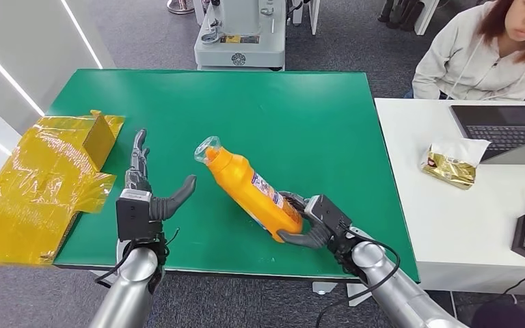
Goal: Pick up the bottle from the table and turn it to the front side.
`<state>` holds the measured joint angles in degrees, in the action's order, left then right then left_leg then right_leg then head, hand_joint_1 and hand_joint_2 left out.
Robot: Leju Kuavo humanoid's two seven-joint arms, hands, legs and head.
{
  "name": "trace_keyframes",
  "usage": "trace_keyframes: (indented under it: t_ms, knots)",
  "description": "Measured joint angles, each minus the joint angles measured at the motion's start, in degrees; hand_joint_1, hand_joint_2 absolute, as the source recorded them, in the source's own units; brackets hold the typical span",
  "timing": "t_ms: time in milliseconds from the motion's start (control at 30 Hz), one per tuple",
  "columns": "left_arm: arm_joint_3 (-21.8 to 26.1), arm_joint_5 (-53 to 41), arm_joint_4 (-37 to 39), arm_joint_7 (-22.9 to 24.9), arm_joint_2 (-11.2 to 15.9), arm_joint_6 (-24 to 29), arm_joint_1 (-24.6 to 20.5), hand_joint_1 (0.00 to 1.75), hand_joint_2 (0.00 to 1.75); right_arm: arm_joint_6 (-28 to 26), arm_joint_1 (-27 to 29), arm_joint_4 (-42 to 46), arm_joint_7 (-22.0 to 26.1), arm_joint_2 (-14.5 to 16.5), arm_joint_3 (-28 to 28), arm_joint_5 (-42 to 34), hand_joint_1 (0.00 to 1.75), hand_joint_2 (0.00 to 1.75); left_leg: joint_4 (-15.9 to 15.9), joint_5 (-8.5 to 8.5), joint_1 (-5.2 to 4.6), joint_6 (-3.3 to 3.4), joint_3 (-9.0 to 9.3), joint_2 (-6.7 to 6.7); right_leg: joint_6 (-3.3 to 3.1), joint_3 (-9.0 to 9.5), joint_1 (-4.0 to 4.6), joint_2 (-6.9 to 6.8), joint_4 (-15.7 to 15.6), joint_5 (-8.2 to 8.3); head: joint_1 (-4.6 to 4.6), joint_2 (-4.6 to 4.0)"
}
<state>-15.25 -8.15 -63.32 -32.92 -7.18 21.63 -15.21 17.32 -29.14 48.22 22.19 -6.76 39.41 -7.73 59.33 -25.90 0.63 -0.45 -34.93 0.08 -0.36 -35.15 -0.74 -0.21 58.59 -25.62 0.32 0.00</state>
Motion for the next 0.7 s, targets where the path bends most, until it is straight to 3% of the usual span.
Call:
trace_keyframes:
  t_ms: [200,433,700]
  knots:
    - [1.7,9.7,8.6,4.9,0.0,-18.1,-2.3,0.00,1.75,0.0,-0.9,0.5,0.0,1.1,0.5,0.1,1.75,1.75,0.0,0.01,0.00,-0.01,0.00,0.01,-0.01,0.00,0.00,0.01,0.0,0.01,-0.01,0.00]
    - [2.7,16.6,18.9,7.7,-0.1,-29.0,-7.2,0.00,1.75,-0.5,-1.5,0.7,-0.2,2.3,0.7,0.5,1.75,1.75,0.0,0.01,0.00,-0.01,-0.01,-0.01,-0.01,-0.01,0.00,-0.01,0.0,0.01,0.00,0.00]
    - [3.3,25.5,23.1,10.7,0.1,-39.9,-9.5,0.00,1.75,-1.1,-1.4,0.7,0.6,2.5,0.7,1.5,1.75,1.75,0.0,0.01,0.00,-0.01,-0.01,-0.01,-0.01,-0.01,0.00,0.00,0.0,0.01,0.00,0.00]
